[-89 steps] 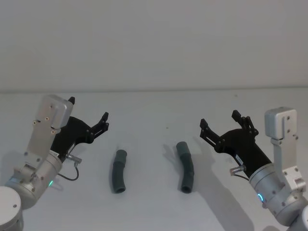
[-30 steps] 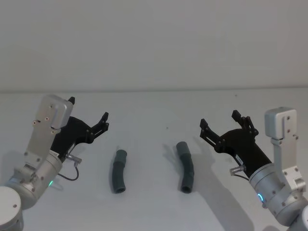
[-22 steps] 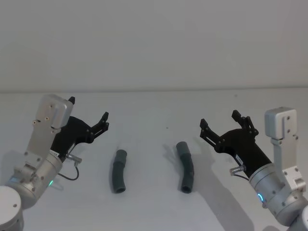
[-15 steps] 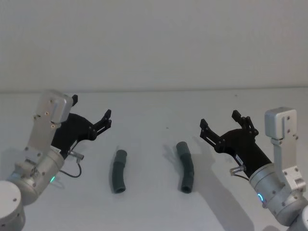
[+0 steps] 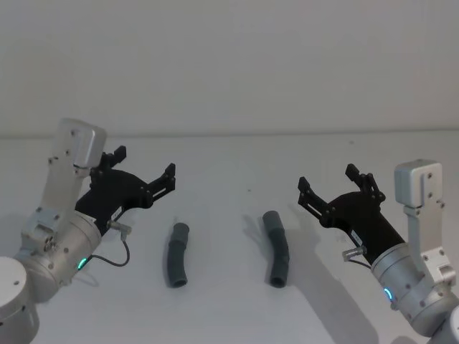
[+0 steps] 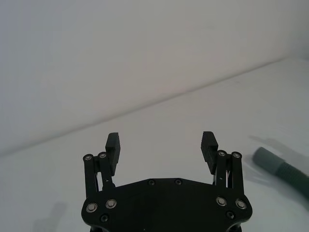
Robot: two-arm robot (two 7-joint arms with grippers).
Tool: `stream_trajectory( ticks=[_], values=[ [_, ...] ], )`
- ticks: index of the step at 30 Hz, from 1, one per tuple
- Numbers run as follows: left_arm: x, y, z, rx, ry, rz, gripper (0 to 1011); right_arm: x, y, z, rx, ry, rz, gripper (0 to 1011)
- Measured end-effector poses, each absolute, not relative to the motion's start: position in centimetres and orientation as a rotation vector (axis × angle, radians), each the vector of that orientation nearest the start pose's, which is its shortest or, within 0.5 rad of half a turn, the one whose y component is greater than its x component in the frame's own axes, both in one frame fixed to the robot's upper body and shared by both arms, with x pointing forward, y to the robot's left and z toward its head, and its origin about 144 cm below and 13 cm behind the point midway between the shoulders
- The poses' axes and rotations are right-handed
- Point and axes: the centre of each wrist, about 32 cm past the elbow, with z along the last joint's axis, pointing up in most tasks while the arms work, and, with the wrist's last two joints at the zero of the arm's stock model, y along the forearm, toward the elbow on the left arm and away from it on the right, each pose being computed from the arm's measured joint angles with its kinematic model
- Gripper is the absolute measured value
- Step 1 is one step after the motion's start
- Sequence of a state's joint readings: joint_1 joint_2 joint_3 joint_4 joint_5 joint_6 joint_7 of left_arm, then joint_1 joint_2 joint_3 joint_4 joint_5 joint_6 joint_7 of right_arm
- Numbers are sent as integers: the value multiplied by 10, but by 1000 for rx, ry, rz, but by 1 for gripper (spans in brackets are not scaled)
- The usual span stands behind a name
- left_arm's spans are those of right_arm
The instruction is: Use both hands to pick up one end of the pipe from the table, align the ends, and insert them.
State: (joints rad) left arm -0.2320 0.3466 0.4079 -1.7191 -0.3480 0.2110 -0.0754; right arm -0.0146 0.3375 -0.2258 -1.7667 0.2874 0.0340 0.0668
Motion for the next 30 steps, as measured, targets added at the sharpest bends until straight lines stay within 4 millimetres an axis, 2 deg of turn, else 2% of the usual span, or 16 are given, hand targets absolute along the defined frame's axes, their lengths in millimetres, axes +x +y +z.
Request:
stream_trajectory(
  ticks=[15,30],
  values=[
    [459,173,1247,137,55,1082,1002,443,-237,1189,26,-75,-1229,1004],
    [436,149,1245,231,63,1124,1002,443,-237,1189,26,-75,-1229,1004]
  ],
)
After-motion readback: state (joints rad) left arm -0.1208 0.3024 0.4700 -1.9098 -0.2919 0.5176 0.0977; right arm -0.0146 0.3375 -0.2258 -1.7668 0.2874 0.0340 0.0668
